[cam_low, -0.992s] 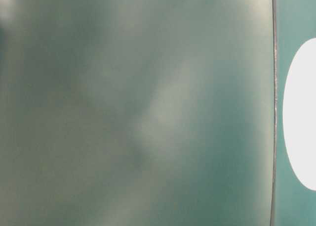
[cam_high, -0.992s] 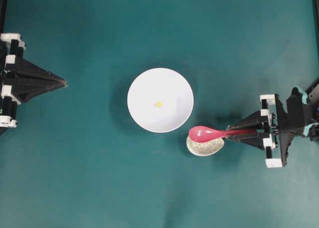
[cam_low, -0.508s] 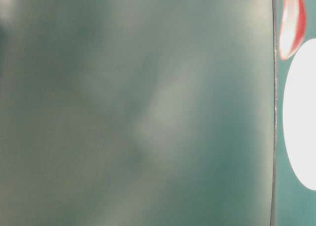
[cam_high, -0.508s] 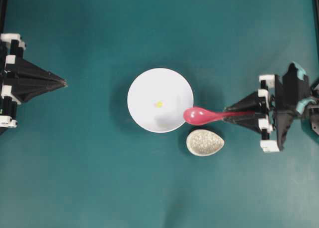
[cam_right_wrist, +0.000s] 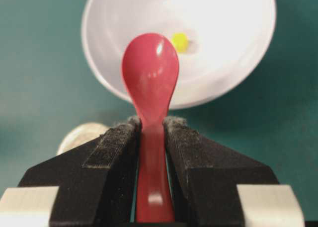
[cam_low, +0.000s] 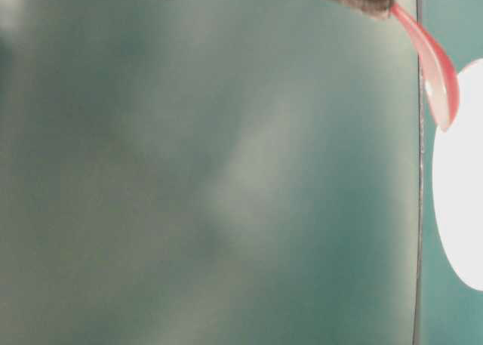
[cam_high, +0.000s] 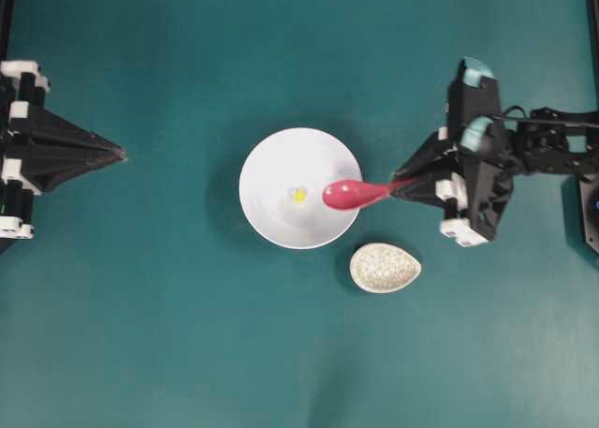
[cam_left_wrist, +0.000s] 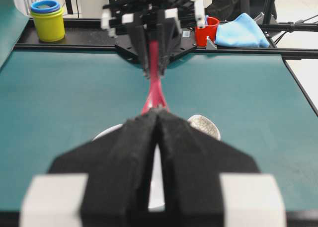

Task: Scoop the yellow hexagonal prism block from the bowl with a spoon using the right arm.
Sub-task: 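Carry the spoon left and lower its bowl into the white bowl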

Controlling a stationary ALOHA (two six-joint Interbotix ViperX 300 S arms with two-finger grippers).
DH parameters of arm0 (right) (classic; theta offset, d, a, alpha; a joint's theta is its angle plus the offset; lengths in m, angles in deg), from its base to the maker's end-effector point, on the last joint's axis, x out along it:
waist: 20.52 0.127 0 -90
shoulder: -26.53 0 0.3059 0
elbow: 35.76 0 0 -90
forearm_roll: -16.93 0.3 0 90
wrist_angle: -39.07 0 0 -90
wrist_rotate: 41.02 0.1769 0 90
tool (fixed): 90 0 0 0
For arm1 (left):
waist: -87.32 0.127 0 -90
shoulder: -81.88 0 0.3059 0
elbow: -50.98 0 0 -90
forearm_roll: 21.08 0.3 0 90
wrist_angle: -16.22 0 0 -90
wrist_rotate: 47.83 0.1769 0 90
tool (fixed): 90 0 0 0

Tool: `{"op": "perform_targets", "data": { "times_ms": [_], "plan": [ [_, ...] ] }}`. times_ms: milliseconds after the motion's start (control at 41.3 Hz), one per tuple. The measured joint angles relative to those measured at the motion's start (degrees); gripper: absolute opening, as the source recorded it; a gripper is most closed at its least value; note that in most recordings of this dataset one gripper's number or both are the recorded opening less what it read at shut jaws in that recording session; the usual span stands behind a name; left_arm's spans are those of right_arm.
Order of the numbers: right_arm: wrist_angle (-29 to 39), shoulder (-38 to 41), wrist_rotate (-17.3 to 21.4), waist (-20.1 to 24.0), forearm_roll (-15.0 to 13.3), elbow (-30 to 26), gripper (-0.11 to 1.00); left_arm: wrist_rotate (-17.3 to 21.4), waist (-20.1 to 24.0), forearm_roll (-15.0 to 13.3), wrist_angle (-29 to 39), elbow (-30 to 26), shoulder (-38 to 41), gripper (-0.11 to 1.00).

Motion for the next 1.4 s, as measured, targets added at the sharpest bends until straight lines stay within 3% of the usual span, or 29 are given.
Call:
{"op": "perform_targets", "data": {
  "times_ms": [339,629,1404],
  "plan": [
    [12.4,8.6,0.3,-4.7,-1.7,-9.8,0.24,0.3,0.0,0.0,0.7,-0.1,1.2,0.00],
    [20.1,14.7,0.6,-5.4,-3.8,-16.5,0.24,0.9,0.0,0.0,5.0,-0.1,0.0,0.00],
    [23.1,17.1,4.8,-6.0,-5.1,-17.2,0.24,0.7,2.6,0.3,8.4,-0.1,-2.4,0.00]
  ]
}}
